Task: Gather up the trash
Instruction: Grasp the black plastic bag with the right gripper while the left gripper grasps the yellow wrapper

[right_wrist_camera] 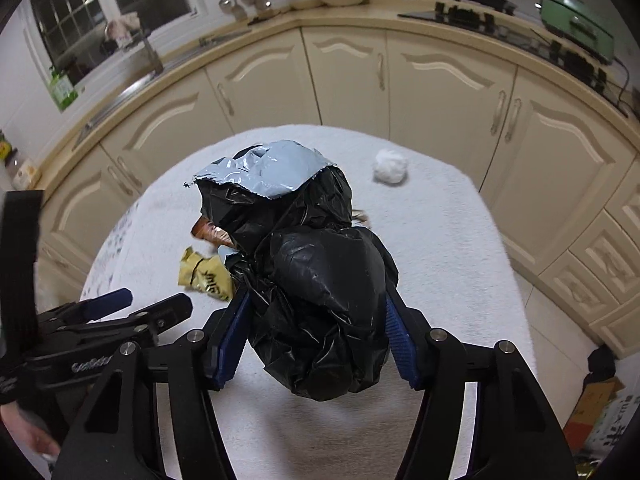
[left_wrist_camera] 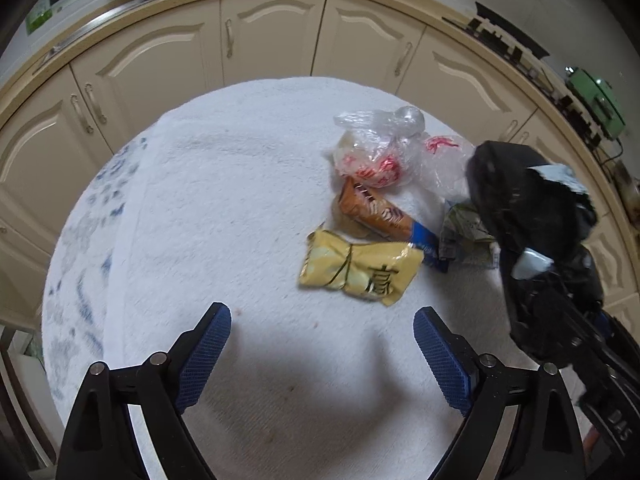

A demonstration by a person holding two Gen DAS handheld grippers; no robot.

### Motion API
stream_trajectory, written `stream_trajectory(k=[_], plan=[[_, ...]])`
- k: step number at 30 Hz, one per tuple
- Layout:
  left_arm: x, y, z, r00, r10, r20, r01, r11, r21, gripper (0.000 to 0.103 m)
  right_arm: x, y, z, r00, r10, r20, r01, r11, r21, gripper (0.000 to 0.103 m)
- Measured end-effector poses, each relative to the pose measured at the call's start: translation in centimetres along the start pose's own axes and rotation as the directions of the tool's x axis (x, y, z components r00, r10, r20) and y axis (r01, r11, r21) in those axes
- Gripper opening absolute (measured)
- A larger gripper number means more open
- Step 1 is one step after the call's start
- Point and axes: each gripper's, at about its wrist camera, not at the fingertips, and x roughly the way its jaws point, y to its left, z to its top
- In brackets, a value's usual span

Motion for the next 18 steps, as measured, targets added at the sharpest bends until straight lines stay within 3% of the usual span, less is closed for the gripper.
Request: stream_trajectory(k=[7, 10, 18], plan=[[3.8, -1.5, 2.6, 1.000, 0.007, -0.025, -0.006, 1.000, 0.020, 0.089, 0.9, -2.8, 1.2, 0.999, -0.035, -0.005, 0.035, 0.996, 0.076, 0.063], [5.8, -1.5, 3.0, 0.998, -0.020, -0.059, 0.021, 0.999, 0.024, 0.067, 1.7, -3.8, 1.5, 0.999, -0.034, -0.024, 0.037, 0.995, 0.098, 0.063], [5.5, -1.1, 3.3, 1.000, 0.008, -0.008, -0.008, 1.000, 0.028, 0.065, 2.3, -4.3, 1.7, 0.999, -0.031, -0.034, 0.035, 0.993, 0.111, 0.063]])
